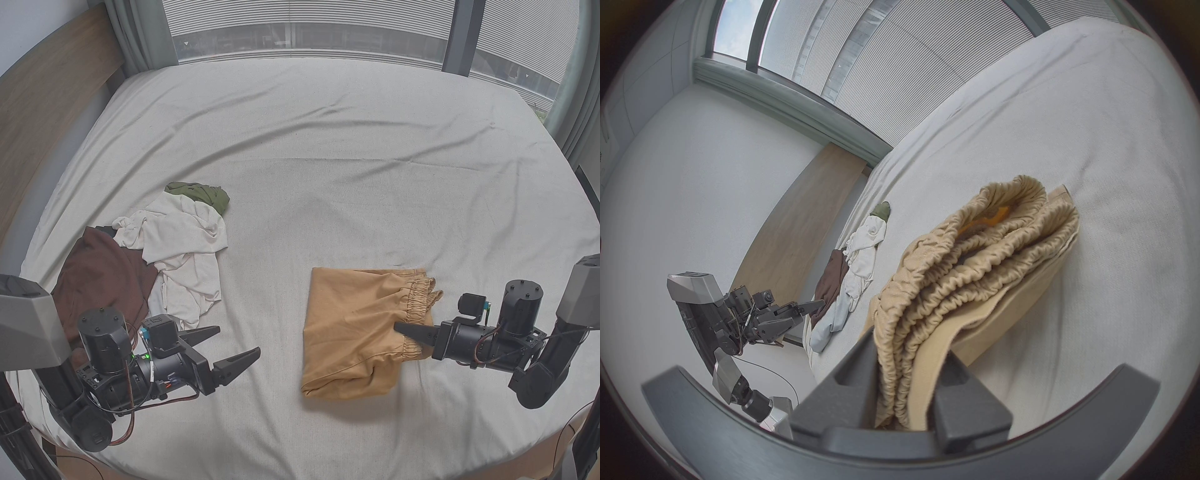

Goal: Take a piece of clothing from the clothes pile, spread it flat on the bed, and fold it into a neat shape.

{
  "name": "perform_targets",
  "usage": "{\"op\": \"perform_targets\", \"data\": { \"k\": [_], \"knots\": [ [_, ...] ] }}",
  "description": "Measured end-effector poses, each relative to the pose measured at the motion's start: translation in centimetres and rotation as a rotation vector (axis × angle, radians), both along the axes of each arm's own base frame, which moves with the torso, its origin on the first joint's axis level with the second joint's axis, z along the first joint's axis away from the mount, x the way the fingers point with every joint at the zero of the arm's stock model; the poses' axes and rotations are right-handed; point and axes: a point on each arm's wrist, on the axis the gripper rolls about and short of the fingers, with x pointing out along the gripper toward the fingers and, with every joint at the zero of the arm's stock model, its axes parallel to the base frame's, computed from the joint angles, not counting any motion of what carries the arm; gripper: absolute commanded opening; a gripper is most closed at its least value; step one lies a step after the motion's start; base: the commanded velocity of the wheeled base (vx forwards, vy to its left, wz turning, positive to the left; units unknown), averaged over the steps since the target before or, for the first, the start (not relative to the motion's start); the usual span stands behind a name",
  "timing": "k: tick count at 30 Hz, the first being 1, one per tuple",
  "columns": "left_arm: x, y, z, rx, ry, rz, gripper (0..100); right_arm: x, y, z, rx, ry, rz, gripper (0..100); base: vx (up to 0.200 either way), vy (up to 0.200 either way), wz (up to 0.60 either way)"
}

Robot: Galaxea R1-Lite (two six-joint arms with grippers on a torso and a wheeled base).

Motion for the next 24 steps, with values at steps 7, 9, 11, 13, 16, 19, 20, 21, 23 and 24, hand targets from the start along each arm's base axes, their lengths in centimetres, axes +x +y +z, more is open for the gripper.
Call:
{"op": "perform_targets", "data": {
  "k": [7, 9, 11, 13, 16, 19, 20, 21, 23, 24],
  "knots": [
    [-0.2, 0.4, -0.1, 0.007, 0.010, 0.010, 100, 0.0, 0.2, 1.1, 0.017, -0.040, 0.008, 0, 0.000, 0.000, 0.00],
    [-0.3, 0.5, -0.1, 0.008, 0.012, 0.011, 100, -0.1, 0.2, 1.6, 0.026, -0.052, 0.011, 0, 0.000, 0.000, 0.00],
    [-0.3, 0.5, -0.1, 0.007, 0.012, 0.011, 100, -0.3, 0.3, 2.1, 0.039, -0.062, 0.017, 0, 0.000, 0.000, 0.00],
    [-0.3, 0.5, -0.1, 0.008, 0.012, 0.009, 100, -0.4, 0.5, 2.6, 0.052, -0.068, 0.023, 0, 0.000, 0.000, 0.00],
    [-0.3, 0.5, -0.1, 0.007, 0.012, 0.008, 100, -0.8, 0.8, 3.7, 0.072, -0.087, 0.038, 0, 0.000, 0.000, 0.00],
    [-0.3, 0.4, -0.1, 0.006, 0.012, 0.006, 100, -0.9, 1.1, 4.3, 0.077, -0.094, 0.051, 0, 0.000, 0.000, 0.00],
    [-0.3, 0.4, -0.1, 0.005, 0.012, 0.005, 100, -0.9, 1.2, 4.6, 0.081, -0.103, 0.053, 0, 0.000, 0.000, 0.00],
    [-0.3, 0.4, -0.1, 0.005, 0.011, 0.005, 100, -0.9, 1.2, 4.7, 0.083, -0.107, 0.055, 0, 0.000, 0.000, 0.00],
    [-0.3, 0.4, -0.1, 0.005, 0.011, 0.005, 100, -0.8, 1.4, 5.1, 0.083, -0.107, 0.058, 0, 0.000, 0.000, 0.00],
    [-0.3, 0.4, -0.1, 0.005, 0.011, 0.005, 100, -0.7, 1.4, 5.3, 0.082, -0.106, 0.058, 0, 0.000, 0.000, 0.00]
  ]
}}
